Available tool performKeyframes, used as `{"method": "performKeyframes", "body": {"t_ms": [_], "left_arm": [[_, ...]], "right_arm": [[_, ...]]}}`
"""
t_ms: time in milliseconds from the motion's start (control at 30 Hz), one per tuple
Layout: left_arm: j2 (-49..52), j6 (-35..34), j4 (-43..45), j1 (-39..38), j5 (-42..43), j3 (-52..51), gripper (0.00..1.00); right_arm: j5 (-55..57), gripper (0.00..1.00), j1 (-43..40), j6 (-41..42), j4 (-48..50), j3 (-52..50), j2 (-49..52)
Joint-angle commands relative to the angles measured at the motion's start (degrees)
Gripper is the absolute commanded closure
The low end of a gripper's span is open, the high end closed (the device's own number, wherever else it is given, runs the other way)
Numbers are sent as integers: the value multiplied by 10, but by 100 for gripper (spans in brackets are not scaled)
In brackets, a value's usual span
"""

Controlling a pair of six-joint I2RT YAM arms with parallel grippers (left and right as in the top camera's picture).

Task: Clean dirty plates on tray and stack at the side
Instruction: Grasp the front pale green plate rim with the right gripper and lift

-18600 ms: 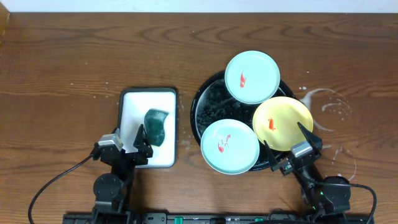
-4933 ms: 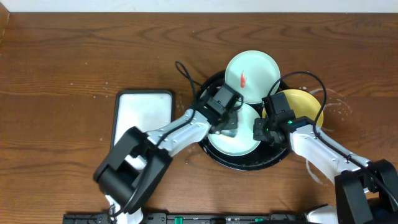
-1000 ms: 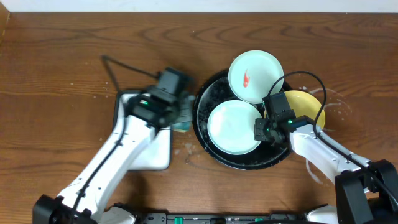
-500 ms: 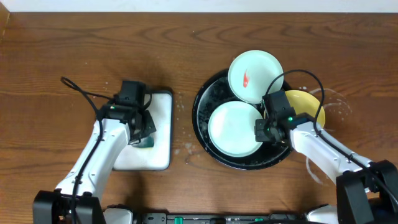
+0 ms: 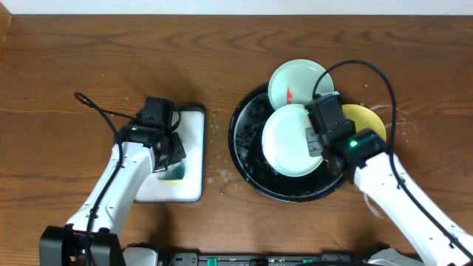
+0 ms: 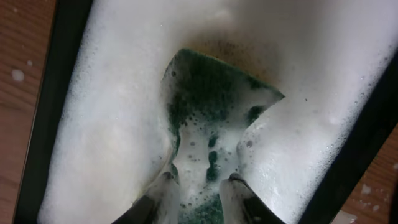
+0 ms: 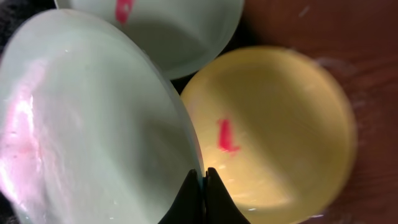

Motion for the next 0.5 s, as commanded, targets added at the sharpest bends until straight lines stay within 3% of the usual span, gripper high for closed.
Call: {"method": "performKeyframes", "body": {"t_ms": [0,233,467], "left_arm": [[-2,3,-3,3,-1,-2,69],[-2,3,-4,3,-1,-2,67],[-2,3,-10,3,-1,-2,50]], "right_arm": [[132,99,41,-35,0,13,-20],[259,99,120,-73,0,13,-22],[381,99,210,-123,3,13,-22]]}}
